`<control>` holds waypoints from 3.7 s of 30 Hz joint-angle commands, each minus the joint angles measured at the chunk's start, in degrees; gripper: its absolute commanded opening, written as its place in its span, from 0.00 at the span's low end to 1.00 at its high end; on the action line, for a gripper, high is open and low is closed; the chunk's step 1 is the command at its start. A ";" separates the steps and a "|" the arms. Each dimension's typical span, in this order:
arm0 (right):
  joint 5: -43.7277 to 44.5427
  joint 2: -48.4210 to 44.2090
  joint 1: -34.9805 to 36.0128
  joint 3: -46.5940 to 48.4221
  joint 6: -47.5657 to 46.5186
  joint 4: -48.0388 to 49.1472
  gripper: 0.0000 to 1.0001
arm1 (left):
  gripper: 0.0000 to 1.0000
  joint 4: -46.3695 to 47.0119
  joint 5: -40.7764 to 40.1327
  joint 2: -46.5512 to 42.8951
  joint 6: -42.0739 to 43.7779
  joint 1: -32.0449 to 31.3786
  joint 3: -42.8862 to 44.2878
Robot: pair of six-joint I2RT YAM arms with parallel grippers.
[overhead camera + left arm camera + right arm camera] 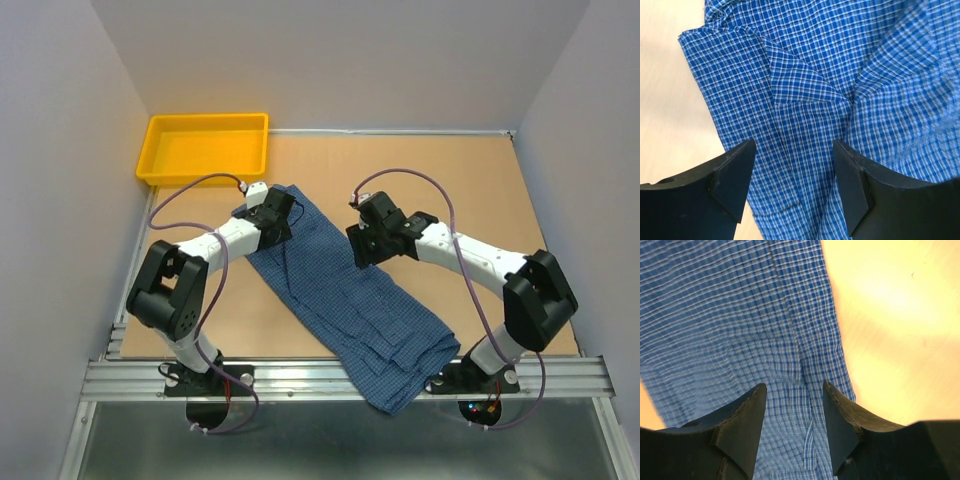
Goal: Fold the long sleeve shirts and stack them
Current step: Fold the shirt
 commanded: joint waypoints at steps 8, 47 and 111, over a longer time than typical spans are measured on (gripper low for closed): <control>-2.31 5.05 -0.08 -9.65 4.44 7.11 0.54 | 0.74 3.93 6.45 12.81 7.90 -0.49 8.69; -24.11 13.39 -23.99 20.99 1.56 7.55 0.50 | 0.75 17.81 24.66 -5.81 18.80 -17.24 5.38; -34.56 37.39 -37.62 38.85 6.74 21.79 0.41 | 0.72 17.45 40.66 4.11 21.37 -7.36 12.92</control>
